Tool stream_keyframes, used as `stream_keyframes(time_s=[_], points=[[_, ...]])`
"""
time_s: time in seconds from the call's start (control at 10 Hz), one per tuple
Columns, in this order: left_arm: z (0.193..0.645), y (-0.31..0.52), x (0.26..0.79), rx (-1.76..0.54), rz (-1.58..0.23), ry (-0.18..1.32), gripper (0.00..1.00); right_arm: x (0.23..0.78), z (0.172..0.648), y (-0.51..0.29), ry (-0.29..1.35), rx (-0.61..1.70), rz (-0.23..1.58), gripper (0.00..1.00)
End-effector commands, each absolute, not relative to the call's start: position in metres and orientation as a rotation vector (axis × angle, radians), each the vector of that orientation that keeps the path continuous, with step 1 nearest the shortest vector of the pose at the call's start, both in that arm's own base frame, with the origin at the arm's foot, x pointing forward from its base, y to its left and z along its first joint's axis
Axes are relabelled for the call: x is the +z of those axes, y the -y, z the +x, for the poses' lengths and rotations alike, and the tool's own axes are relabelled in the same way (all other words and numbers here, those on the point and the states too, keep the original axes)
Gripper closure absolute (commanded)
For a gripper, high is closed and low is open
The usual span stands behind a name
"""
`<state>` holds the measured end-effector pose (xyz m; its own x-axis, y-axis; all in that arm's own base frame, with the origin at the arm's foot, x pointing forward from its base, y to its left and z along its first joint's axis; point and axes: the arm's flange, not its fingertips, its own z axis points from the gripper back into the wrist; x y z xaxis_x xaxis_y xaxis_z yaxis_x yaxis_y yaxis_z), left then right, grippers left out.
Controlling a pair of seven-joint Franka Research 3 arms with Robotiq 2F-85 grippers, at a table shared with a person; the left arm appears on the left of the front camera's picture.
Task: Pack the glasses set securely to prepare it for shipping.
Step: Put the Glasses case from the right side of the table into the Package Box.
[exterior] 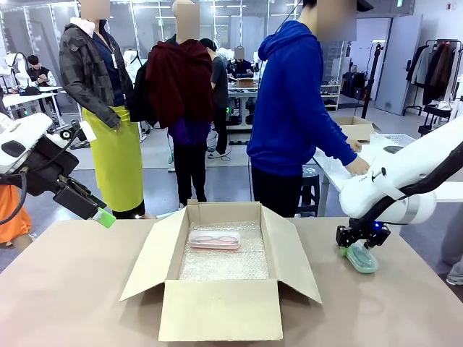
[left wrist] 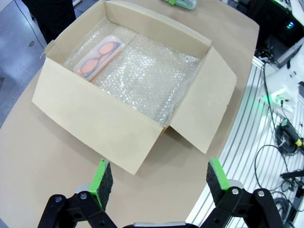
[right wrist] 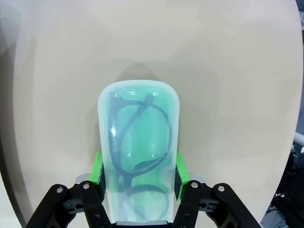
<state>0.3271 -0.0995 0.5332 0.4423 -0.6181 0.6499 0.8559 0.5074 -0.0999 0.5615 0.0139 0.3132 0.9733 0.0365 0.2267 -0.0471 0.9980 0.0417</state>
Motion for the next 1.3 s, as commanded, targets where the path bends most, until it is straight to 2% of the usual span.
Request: stream_keyframes(time_s=[0.0,0.2,0.5,0.8,1.2], points=[[0.326,0.098,0.534,-0.96,-0.474,0.593,0.0,0.342,0.554,-0.022,0.224,0.054,0.045,0.66],[0.326,0.098,0.534,-0.96,-0.474,0.593,0.0,0.421,0.53,-0.038,0.177,0.244,0.093,0.66],[0.326,0.098,0.534,-0.96,-0.474,0.593,0.0,0.498,0.49,-0.093,0.097,0.762,0.129,0.66],[0.326,0.098,0.534,-0.96,-0.474,0.593,0.0,0.526,0.477,-0.182,0.137,1.074,0.12,0.66],[0.326,0.098,0.534,-0.96,-0.474,0.593,0.0,0.507,0.486,-0.318,0.229,1.224,0.119,0.66]])
